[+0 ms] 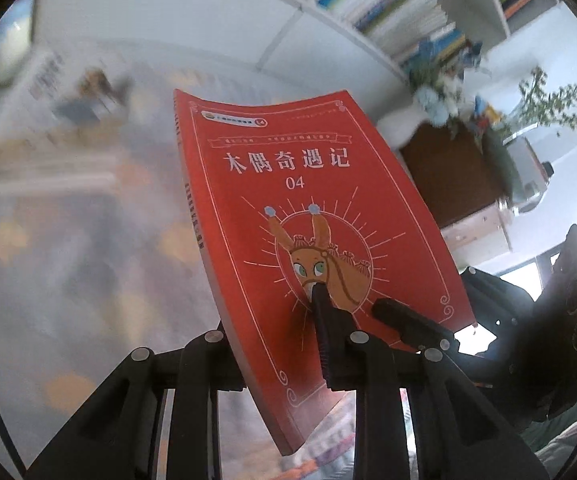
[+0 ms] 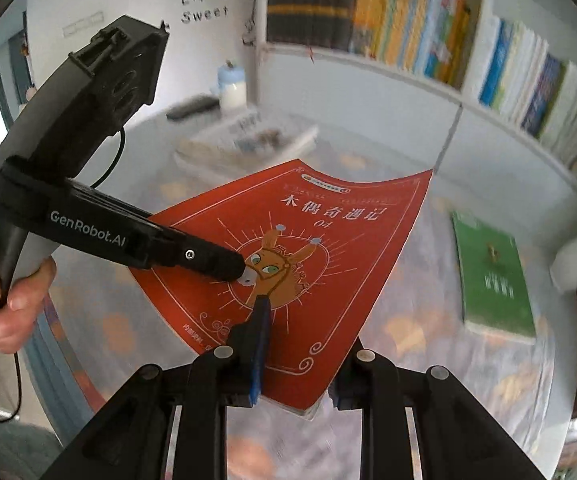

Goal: Organize books
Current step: 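Lift the red book off the table and tilt it upright with both grippers, then carry the red book over the pile by the bottle and lower it onto it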

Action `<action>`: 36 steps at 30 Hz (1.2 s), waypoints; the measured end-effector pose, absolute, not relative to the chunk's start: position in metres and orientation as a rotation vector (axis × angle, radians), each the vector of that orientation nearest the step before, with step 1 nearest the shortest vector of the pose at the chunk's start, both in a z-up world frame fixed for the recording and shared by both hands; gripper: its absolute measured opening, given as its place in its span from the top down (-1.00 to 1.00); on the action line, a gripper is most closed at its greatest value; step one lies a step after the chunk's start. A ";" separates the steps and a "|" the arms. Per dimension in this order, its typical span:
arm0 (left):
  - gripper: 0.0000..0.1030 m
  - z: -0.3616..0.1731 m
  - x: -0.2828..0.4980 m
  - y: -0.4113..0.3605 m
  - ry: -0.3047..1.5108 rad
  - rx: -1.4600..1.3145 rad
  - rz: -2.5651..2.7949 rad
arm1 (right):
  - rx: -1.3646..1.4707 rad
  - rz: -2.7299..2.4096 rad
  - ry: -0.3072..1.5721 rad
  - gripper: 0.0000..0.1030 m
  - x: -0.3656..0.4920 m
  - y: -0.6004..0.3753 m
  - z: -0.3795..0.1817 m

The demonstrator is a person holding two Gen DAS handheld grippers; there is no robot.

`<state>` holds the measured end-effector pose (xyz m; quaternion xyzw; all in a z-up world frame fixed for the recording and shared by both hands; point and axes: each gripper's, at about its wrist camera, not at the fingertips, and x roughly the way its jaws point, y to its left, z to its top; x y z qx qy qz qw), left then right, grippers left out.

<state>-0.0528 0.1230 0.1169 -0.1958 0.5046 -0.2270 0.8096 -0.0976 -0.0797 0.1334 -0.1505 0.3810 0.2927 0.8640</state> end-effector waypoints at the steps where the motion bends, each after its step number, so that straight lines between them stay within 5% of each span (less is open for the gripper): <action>1: 0.61 0.122 -0.050 0.134 1.063 -0.414 -0.478 | -0.306 0.618 0.779 0.57 -0.093 -0.068 0.140; 14: 0.60 0.134 0.030 0.285 0.941 -0.439 -0.395 | -0.233 0.619 0.708 0.51 -0.002 0.079 0.174; 36: 0.57 0.045 0.085 0.333 1.027 -0.590 -0.318 | -0.140 0.545 0.965 0.48 0.100 0.133 0.085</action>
